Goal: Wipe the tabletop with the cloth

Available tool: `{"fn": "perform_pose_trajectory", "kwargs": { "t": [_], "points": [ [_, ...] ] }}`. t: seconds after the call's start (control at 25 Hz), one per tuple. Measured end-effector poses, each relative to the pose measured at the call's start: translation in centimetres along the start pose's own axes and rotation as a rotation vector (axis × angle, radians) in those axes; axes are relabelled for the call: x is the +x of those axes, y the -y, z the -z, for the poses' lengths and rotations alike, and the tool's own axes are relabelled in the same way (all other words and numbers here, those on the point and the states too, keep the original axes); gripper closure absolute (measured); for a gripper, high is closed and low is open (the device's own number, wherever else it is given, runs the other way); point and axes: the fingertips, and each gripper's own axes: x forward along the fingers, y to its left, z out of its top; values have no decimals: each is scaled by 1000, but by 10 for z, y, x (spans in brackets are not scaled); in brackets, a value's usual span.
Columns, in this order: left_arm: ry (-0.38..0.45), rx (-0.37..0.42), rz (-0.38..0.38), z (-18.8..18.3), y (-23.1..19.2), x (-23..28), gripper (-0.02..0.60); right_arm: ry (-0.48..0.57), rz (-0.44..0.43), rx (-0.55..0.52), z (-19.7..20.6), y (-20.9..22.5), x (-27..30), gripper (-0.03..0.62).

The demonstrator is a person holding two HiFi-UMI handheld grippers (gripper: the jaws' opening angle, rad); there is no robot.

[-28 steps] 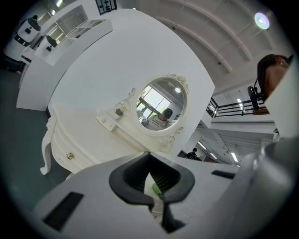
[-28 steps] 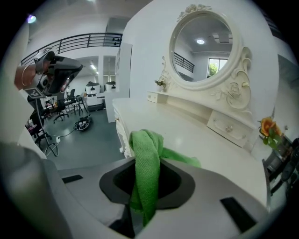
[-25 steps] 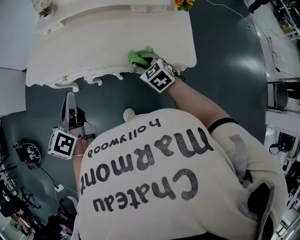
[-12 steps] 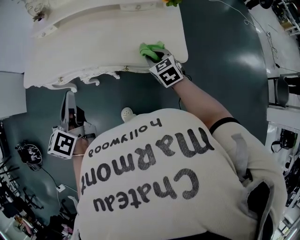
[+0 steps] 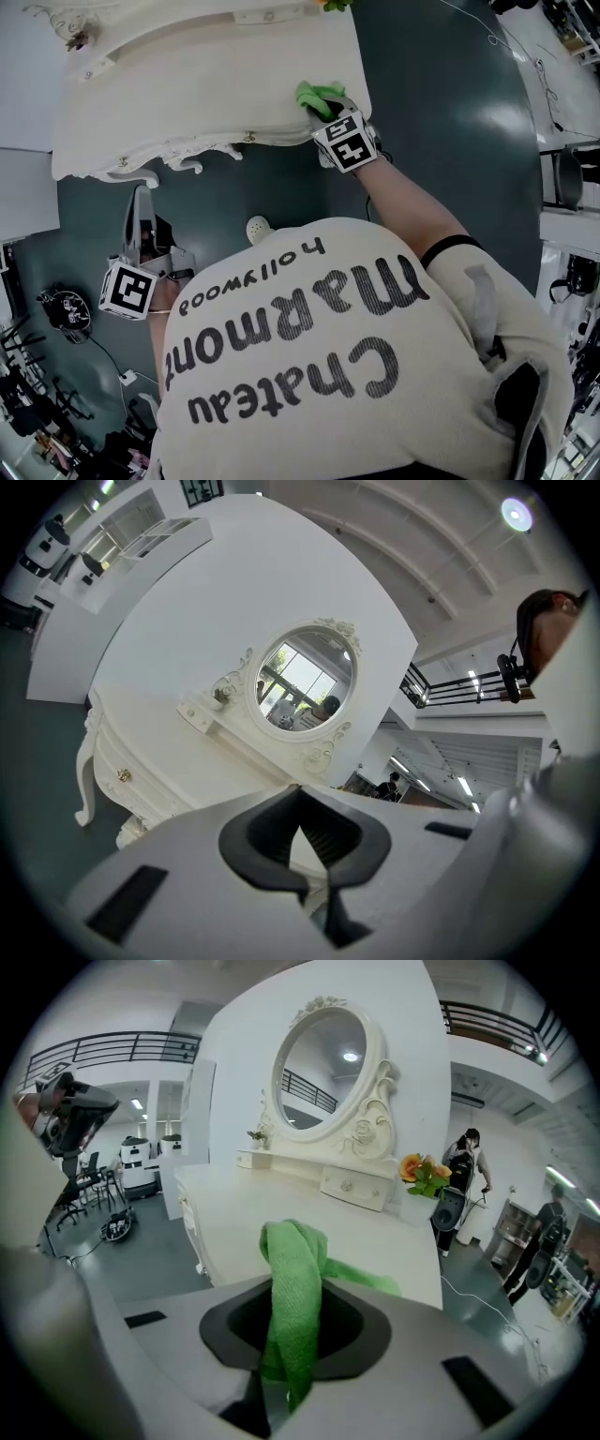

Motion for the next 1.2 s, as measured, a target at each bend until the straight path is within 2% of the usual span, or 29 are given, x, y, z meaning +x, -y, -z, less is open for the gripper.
{"fn": "perform_pose_trajectory", "kwargs": {
  "t": [0.36, 0.88, 1.08, 1.2],
  "points": [
    [10, 1, -8, 1, 1, -13, 575, 6, 86, 56, 16, 31, -16, 505],
    [25, -12, -16, 3, -2, -40, 575, 28, 215, 241, 40, 65, -46, 505],
    [29, -24, -9, 5, -6, -48, 575, 42, 279, 343, 57, 76, -67, 507],
    [39, -41, 9, 8, -2, -52, 575, -33, 317, 515, 107, 81, -90, 507]
  ]
}}
